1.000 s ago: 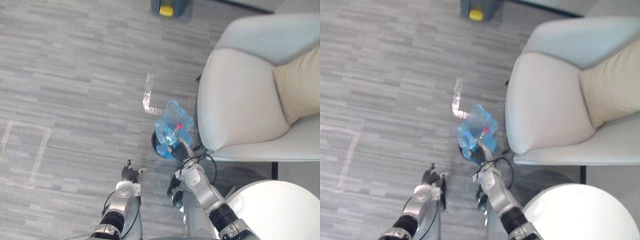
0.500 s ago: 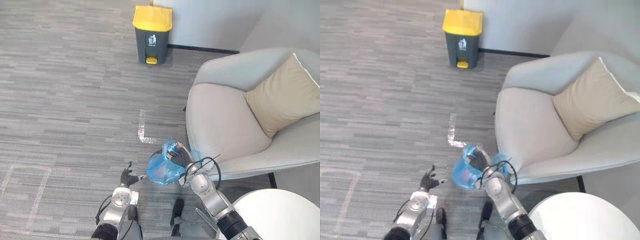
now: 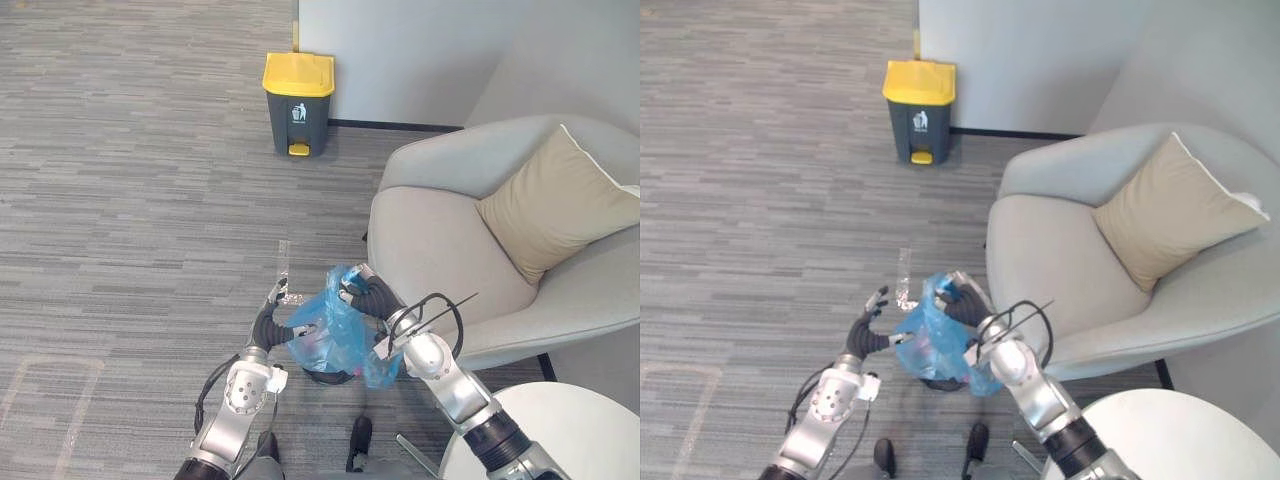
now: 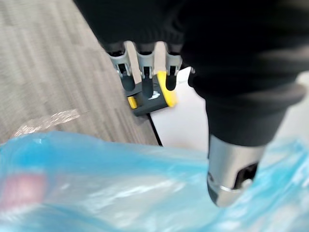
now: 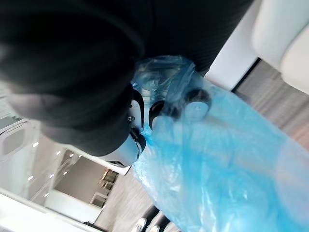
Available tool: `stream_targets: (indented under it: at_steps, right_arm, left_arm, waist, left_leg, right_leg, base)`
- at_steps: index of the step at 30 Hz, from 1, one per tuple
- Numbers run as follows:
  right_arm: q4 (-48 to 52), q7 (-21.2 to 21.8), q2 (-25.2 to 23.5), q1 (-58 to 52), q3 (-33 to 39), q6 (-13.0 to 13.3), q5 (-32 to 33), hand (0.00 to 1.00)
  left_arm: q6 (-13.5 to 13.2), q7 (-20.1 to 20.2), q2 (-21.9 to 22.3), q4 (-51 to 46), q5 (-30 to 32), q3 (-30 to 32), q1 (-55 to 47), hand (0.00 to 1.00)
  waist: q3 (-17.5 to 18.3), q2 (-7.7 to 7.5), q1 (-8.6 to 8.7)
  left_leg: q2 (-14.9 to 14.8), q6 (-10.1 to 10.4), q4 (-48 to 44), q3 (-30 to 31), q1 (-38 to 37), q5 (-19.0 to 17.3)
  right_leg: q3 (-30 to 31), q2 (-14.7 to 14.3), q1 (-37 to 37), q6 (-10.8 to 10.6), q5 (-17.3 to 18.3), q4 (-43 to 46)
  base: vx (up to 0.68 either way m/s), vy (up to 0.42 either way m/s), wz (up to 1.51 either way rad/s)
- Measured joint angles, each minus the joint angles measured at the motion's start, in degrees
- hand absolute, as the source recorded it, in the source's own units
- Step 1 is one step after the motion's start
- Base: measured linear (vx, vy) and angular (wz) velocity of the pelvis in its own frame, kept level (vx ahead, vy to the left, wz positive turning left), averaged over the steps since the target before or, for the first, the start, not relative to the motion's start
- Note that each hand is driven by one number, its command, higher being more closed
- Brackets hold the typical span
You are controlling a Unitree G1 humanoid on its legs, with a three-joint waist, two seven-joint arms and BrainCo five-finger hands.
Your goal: Gather rubbish on tea table into small bin, then transfer packed bag to large trash can.
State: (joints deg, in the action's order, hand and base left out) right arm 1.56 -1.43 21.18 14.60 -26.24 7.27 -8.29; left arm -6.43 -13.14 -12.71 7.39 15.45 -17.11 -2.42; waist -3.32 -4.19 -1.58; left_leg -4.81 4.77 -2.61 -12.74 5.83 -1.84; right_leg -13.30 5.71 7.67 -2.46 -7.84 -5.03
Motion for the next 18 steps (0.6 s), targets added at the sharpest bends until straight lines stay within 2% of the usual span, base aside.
stream_targets:
  at_steps: [5, 9, 12, 18]
  right_arm:
    - [4.0, 1.1, 2.2, 3.2, -1.6, 0.7, 4.6, 1.00]
    - [5.0, 1.9, 3.0, 3.3, -1.8, 1.5, 7.2, 1.00]
    - [5.8, 3.1, 3.9, 3.4, -1.9, 1.5, 9.1, 1.00]
    - [8.0, 4.0, 3.8, 6.6, -2.2, 1.5, 11.8, 1.00]
  left_arm:
    - [-0.1, -0.4, -1.8, 0.1, 3.6, -0.2, 1.9, 0.00]
    - [-0.1, -0.1, -2.6, 0.1, 3.5, -0.3, 2.1, 0.00]
    - [-0.5, 1.2, -3.1, 0.0, 3.4, -0.4, 3.1, 0.00]
    - [-0.5, 2.3, -3.7, -0.1, 3.8, -2.2, 5.3, 0.00]
  waist:
    - [0.3, -0.41, 0.71]
    - [1.6, -0.38, 1.15]
    - [2.9, -0.33, 1.25]
    - [3.4, -0.31, 1.48]
  left_leg:
    - [-0.1, -0.3, 0.0, -0.9, -0.8, -0.2]
    - [0.3, -1.0, 1.6, -1.5, -2.1, -0.4]
    - [0.8, -0.8, 4.0, -1.7, -3.3, 0.6]
    - [1.2, -0.6, 5.7, -2.1, -4.3, 1.9]
  right_leg:
    - [2.3, 0.1, -0.2, -0.3, -0.6, 0.0]
    - [2.9, 0.3, -0.7, -0.5, -0.4, 0.0]
    - [3.2, 0.4, -0.6, -1.4, 0.3, 0.0]
    - [3.3, 0.2, -0.6, -1.1, 0.1, 0.0]
  base:
    - [-0.02, 0.006, -0.09]
    - [-0.03, 0.006, -0.06]
    - [0.00, 0.000, 0.00]
    - [0.03, -0.009, -0.03]
